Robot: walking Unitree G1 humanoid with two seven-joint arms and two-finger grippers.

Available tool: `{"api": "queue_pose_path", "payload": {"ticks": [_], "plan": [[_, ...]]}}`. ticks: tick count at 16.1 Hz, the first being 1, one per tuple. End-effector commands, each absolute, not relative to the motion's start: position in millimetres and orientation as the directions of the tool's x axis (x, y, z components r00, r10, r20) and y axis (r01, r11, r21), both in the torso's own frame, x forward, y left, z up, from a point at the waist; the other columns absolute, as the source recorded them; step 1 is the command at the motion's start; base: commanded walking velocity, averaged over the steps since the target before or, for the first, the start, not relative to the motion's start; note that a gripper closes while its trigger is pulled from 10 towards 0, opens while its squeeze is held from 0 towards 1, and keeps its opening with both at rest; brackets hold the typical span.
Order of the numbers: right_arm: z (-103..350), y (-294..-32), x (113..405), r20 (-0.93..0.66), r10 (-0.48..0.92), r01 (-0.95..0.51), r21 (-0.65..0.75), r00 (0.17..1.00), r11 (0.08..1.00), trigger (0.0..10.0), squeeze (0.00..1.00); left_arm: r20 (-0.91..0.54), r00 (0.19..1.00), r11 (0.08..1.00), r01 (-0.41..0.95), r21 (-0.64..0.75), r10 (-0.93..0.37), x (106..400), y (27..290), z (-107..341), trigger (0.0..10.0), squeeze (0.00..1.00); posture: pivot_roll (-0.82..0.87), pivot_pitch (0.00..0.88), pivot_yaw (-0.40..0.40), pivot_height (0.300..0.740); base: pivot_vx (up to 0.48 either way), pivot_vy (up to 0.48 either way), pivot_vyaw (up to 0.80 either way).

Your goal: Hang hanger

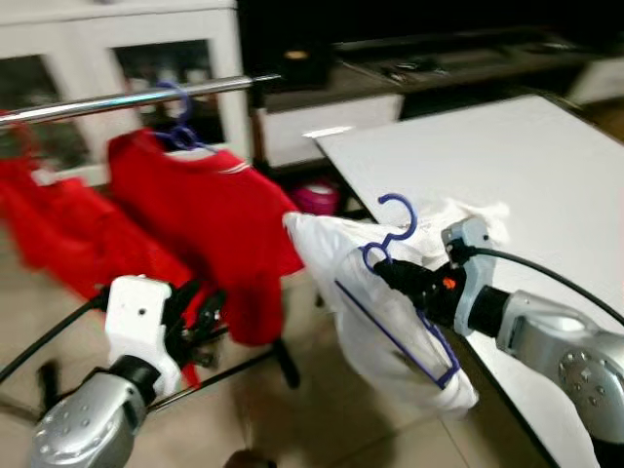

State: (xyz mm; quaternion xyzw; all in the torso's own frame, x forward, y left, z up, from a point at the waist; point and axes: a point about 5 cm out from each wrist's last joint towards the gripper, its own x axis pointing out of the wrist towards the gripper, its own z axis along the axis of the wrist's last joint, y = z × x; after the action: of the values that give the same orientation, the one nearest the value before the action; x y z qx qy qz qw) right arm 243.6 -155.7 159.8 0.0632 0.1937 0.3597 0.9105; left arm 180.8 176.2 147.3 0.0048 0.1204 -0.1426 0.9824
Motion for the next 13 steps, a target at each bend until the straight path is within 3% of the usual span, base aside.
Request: {"api": "queue_pose_path", "payload": {"ticks": [1,5,13], "plan": [[164.6,-157.8,245.1,-0.283,0.652,-0.607,0.239,0.703,0.758,10.0,0.0,-0.244,0.926,0.955,0.296,-0.006,-0.288,187.0,175.1,144.7,10.0,0.0,0.05,0.034,-0.013,0.74,0.0,0.0,0.0],[157.4,-153.1,253.8,-0.27,0.587,-0.527,0.265,0.763,0.807,10.0,0.0,-0.221,0.925,0.949,0.314,-0.008,-0.308,199.5,170.3,145.4,10.0,0.0,0.03,0.0,-0.004,0.74,0.0,0.0,0.0],[152.5,-147.4,264.8,-0.271,0.566,-0.526,0.209,0.778,0.824,10.0,0.0,-0.18,0.919,0.935,0.355,-0.005,-0.35,221.4,164.7,147.5,10.0,0.0,0.01,0.0,0.02,0.74,-0.062,0.0,0.0]]}}
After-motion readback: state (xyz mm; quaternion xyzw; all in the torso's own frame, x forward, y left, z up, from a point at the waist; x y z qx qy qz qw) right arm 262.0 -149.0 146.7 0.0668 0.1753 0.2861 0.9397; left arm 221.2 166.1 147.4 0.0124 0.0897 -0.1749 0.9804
